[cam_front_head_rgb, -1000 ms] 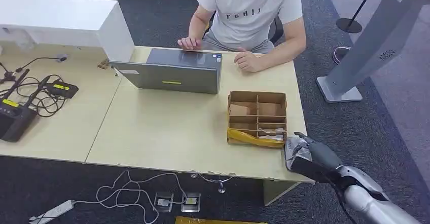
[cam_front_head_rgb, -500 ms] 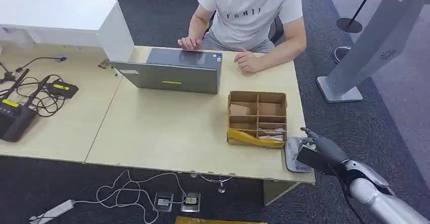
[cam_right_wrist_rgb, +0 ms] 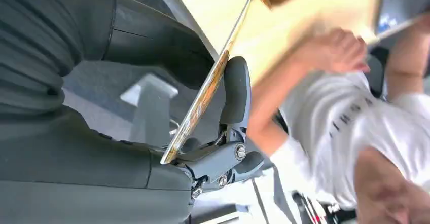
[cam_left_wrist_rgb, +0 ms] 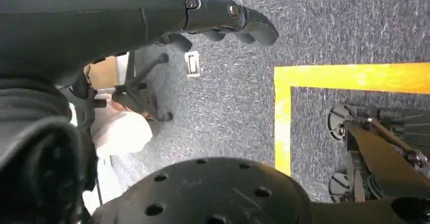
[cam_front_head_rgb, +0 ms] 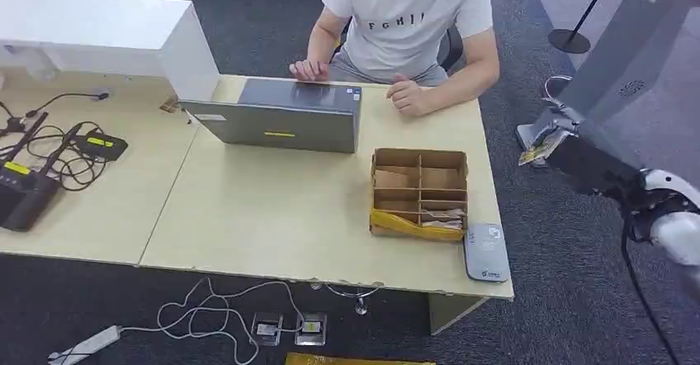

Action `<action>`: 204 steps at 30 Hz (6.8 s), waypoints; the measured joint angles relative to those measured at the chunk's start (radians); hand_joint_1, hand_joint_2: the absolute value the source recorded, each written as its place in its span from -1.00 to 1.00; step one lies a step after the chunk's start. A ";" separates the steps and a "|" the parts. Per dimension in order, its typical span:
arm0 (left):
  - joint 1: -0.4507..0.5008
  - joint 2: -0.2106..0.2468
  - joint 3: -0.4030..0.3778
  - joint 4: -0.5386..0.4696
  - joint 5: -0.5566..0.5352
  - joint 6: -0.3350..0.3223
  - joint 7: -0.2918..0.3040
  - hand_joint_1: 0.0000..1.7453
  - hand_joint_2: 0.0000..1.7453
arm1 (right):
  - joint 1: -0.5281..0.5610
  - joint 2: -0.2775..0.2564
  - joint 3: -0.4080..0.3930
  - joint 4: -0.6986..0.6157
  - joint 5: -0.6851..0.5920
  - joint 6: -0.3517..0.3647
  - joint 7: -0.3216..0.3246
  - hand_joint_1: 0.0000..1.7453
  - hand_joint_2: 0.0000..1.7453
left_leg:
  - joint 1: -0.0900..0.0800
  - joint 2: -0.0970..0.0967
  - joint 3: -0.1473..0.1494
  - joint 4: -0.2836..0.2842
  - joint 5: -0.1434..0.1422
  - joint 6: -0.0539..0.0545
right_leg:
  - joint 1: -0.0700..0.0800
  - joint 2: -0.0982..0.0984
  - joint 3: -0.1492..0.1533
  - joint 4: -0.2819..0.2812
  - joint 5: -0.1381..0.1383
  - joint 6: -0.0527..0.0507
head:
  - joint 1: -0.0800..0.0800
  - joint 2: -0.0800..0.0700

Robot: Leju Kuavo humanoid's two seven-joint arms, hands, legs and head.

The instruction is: Pass the card to the sensor for recognition and then transmit it.

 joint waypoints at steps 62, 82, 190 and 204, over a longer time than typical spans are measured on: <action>-0.007 0.019 -0.053 0.000 -0.056 -0.031 -0.024 -1.00 -1.00 | -0.227 0.305 0.106 0.704 0.832 -0.452 -0.201 -1.00 1.00 | 0.001 -0.001 -0.002 0.000 0.001 -0.001 | 0.001 -0.001 -0.001 0.000 0.000 0.000 | 0.000 0.000; -0.001 0.019 -0.068 0.000 -0.008 -0.002 0.008 -1.00 -1.00 | 0.066 0.162 -0.115 0.209 0.315 -0.163 0.057 -1.00 1.00 | 0.001 -0.001 -0.001 0.000 0.000 -0.001 | 0.001 0.000 -0.001 0.000 0.000 0.000 | -0.001 0.000; -0.005 -0.019 -0.068 0.000 0.002 0.043 0.013 -1.00 -1.00 | 0.335 0.476 0.114 0.198 0.717 -0.505 0.066 -1.00 1.00 | 0.003 -0.001 -0.001 0.000 0.000 -0.002 | 0.002 0.000 -0.001 0.000 0.000 -0.001 | 0.000 0.000; -0.005 -0.013 -0.068 0.000 0.003 0.043 0.006 -1.00 -1.00 | 0.322 0.492 0.114 0.247 0.724 -0.508 0.056 -1.00 1.00 | 0.003 0.000 -0.001 0.000 0.000 -0.002 | 0.002 0.000 -0.001 0.000 0.000 -0.001 | 0.000 0.000</action>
